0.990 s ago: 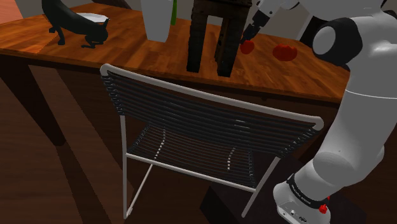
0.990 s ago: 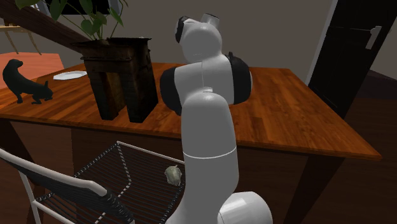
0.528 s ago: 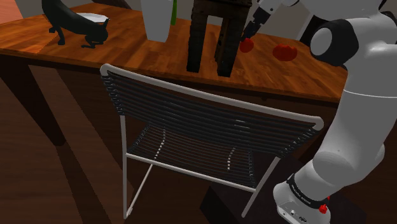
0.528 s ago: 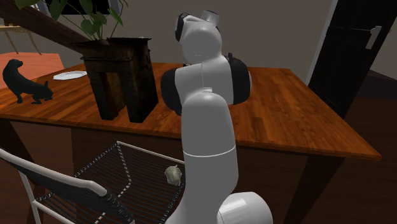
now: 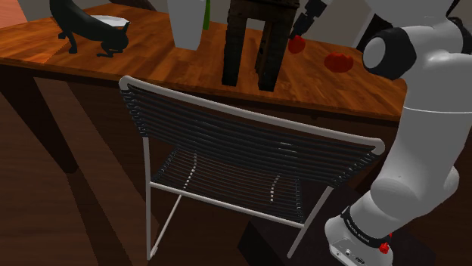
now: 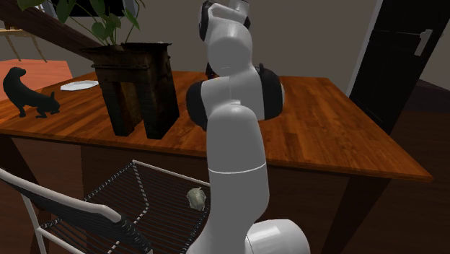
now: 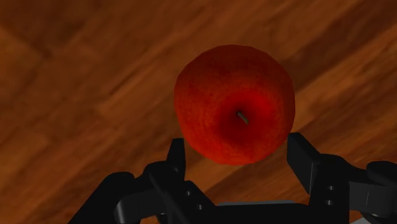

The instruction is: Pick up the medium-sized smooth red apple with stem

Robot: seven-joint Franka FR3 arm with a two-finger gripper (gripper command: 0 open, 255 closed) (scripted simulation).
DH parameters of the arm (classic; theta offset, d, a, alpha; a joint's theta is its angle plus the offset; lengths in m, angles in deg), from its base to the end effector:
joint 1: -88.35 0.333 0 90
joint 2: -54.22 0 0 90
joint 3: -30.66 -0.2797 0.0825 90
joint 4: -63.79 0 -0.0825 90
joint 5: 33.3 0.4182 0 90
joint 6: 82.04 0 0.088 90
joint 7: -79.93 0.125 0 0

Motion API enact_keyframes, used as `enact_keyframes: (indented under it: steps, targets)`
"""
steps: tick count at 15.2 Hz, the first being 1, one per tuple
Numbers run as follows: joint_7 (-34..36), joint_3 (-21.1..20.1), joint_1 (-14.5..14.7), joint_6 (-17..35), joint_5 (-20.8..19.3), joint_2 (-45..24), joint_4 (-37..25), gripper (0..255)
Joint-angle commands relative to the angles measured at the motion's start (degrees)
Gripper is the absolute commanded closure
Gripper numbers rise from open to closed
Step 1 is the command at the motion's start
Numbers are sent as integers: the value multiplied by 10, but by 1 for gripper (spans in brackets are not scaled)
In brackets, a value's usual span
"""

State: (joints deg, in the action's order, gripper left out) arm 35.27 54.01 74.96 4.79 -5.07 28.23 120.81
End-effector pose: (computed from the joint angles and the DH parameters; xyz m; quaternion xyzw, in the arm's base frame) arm 0.6267 -0.3025 0.5854 -0.9797 -0.1160 -0.1355 0.0918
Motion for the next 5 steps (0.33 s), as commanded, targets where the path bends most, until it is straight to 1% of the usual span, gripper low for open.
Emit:
enact_keyframes:
  steps: [1, 3, 5]
  targets:
    - [7, -2, -10, -24, 6, -14, -38, 255]
    - [15, -4, -22, -50, 13, -31, -83, 255]
    - [16, -5, -23, -52, 13, -32, -87, 255]
